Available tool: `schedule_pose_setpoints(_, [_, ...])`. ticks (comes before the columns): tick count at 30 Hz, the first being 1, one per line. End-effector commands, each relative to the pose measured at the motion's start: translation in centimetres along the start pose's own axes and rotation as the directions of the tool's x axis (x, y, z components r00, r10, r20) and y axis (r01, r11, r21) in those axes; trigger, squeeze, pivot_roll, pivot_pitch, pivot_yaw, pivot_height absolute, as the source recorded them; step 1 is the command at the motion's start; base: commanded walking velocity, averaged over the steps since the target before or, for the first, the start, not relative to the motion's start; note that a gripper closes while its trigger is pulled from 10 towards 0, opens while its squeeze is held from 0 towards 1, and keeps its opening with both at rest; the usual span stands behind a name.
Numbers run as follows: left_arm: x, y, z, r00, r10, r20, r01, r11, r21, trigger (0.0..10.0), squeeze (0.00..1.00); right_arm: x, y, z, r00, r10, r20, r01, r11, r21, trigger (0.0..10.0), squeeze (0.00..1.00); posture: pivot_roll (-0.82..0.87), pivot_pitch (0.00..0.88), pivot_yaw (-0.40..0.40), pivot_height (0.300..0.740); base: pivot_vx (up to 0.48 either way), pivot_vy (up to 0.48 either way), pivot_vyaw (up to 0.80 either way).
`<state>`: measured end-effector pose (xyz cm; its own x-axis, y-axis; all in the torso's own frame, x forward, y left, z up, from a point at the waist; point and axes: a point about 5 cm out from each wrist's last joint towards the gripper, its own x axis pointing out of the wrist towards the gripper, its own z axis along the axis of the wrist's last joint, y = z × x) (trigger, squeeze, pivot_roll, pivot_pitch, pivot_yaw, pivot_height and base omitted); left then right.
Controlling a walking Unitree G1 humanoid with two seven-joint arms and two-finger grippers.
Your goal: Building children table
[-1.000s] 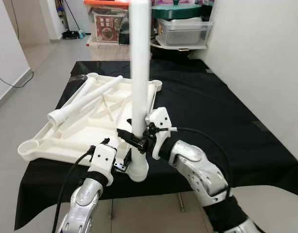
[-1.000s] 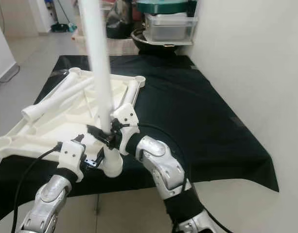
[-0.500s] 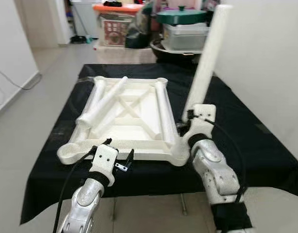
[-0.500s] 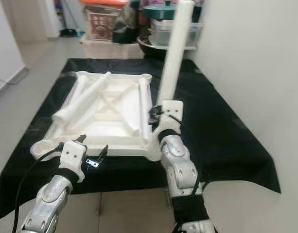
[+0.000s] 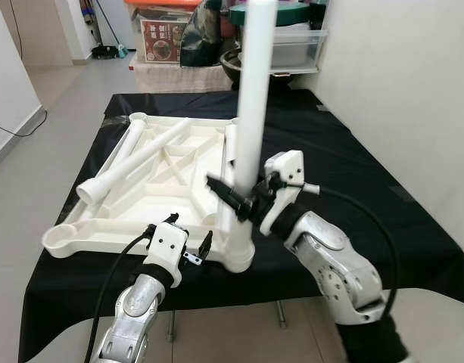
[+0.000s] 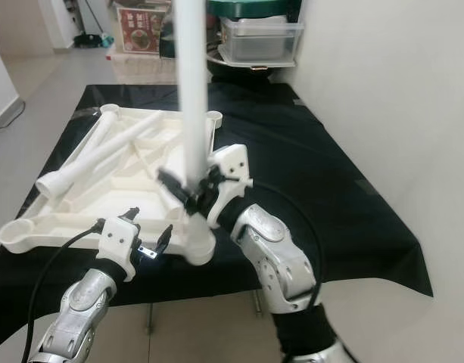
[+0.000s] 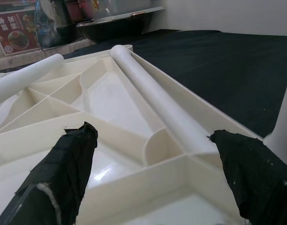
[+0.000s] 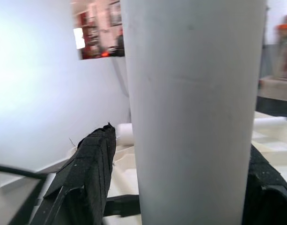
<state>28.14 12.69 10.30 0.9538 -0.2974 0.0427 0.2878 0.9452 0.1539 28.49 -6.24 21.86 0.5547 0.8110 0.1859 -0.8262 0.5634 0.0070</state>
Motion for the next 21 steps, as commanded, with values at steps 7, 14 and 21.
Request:
schedule_pose_setpoints(7, [0.1, 0.1, -0.1, 1.000, 0.005, -0.002, -0.005, 1.000, 0.000, 10.0, 0.00, 0.6, 0.1, -2.6, 0.990, 0.033, -0.140, -0.041, 0.997, -0.061, 1.6, 0.00, 0.02, 0.000, -0.067, 0.740, 0.000, 0.000, 0.00])
schedule_pose_setpoints(14, [-0.1, 0.0, -0.2, 1.000, 0.006, -0.001, -0.006, 1.000, -0.003, 10.0, 0.00, -1.4, -7.3, -5.0, 0.674, -0.699, -0.239, 0.706, 0.705, -0.068, 0.0, 0.00, 0.01, 0.000, -0.053, 0.740, 0.000, 0.000, 0.00])
schedule_pose_setpoints(21, [0.1, 0.0, -0.2, 1.000, 0.000, 0.000, 0.000, 1.000, -0.003, 10.0, 0.00, -4.8, -8.2, -5.3, 0.416, -0.885, -0.208, 0.896, 0.439, -0.073, 0.0, 0.00, 0.00, 0.000, -0.044, 0.740, 0.000, 0.000, 0.00])
